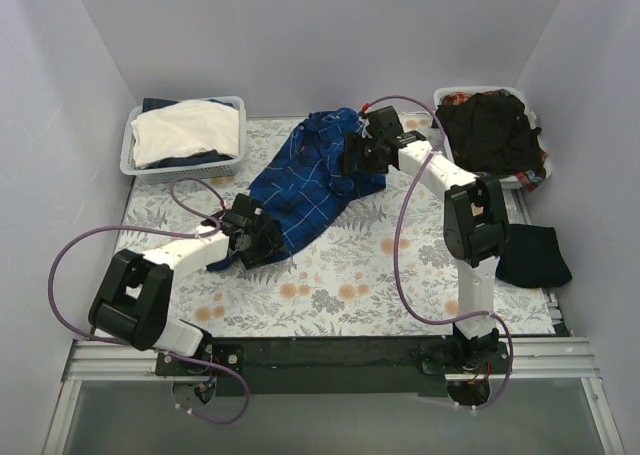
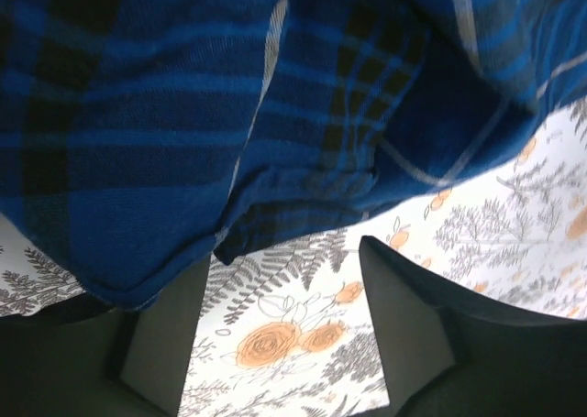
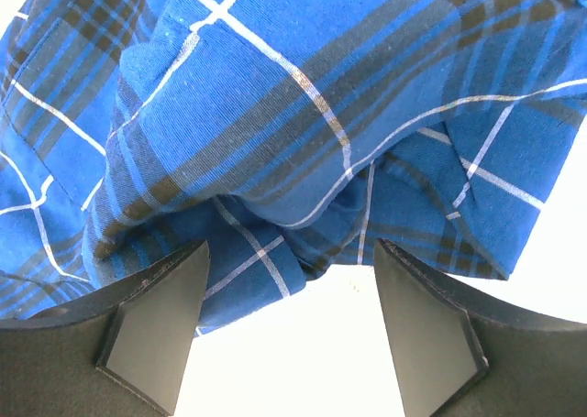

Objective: Fold and stack the long sleeve shirts
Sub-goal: Flatten the shirt out

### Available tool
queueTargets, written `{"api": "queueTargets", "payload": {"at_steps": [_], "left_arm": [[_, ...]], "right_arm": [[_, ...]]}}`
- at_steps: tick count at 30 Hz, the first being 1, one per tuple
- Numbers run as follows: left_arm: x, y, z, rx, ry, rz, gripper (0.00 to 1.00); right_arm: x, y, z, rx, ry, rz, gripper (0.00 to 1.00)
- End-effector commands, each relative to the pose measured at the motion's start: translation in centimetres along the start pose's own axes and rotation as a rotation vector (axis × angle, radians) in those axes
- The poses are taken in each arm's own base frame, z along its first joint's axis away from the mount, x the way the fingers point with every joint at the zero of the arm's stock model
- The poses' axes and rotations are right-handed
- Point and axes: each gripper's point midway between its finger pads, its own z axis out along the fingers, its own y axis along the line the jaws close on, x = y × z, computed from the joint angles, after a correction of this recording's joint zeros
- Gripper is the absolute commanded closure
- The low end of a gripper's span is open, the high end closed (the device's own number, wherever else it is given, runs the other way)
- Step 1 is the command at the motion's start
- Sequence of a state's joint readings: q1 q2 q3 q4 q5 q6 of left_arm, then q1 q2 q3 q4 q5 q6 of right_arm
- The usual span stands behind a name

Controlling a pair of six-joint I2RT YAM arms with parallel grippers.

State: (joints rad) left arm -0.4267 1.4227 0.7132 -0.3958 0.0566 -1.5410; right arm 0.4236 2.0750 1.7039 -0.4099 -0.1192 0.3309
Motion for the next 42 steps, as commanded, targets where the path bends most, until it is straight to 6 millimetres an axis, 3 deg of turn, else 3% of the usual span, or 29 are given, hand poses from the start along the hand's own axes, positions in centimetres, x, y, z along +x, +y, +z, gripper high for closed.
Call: {"api": "queueTargets", "payload": {"at_steps": [1, 8, 13, 17, 20, 23, 27, 30, 32, 36, 41, 42], "left_arm": [[-1.2, 2.2, 1.3, -0.152, -0.077, -0.022, 0.39], [-0.6, 4.3, 2.6, -0.297, -0.087, -0.022, 0.49], [-0.7, 5.6, 2.5, -0.364, -0.084, 0.014, 1.00], [-2.4, 4.9, -0.9, -0.353, -0.165, 0.034, 1.00], [-3.9, 4.2, -5.3, -0.317, -0.257, 0.027, 1.00], [-4.2, 4.7, -9.7, -0.312, -0.318, -0.018, 1.00], [-2.5, 8.2, -13.5, -0.391, -0.336, -0.110, 1.00], [-2.0, 8.9, -15.4, -0.371, -0.373, -0.201, 1.00], [-2.5, 8.1, -16.7, -0.328, -0.399, -0.246, 1.00], [-2.9, 7.9, -18.4, -0.321, -0.429, -0.277, 1.00], [-3.2, 7.6, -19.2, -0.310, -0.435, -0.276, 1.00], [-3.1, 7.5, -19.2, -0.310, -0.428, -0.273, 1.00]], "right_arm": [[-0.5, 0.6, -1.4, -0.010, -0.027, -0.005, 0.20], [0.2, 0.5, -1.8, -0.011, -0.015, -0.004, 0.21], [0.6, 0.0, -2.0, 0.009, -0.013, -0.007, 0.21], [0.1, -0.7, -2.9, 0.044, -0.037, -0.001, 0.21], [-0.1, -1.4, -4.2, 0.077, -0.061, 0.026, 0.21], [0.0, -2.2, -5.5, 0.109, -0.083, 0.054, 0.22], [0.4, -3.4, -7.3, 0.160, -0.111, 0.081, 0.21], [1.1, -3.0, -8.2, 0.137, -0.113, 0.087, 0.21], [2.2, -2.1, -8.2, 0.077, -0.089, 0.066, 0.20], [3.7, -3.1, -6.9, 0.112, -0.050, 0.088, 0.19], [2.4, -4.1, -4.2, 0.158, -0.050, 0.081, 0.16], [1.3, -3.8, -3.9, 0.151, -0.068, 0.079, 0.16]]}}
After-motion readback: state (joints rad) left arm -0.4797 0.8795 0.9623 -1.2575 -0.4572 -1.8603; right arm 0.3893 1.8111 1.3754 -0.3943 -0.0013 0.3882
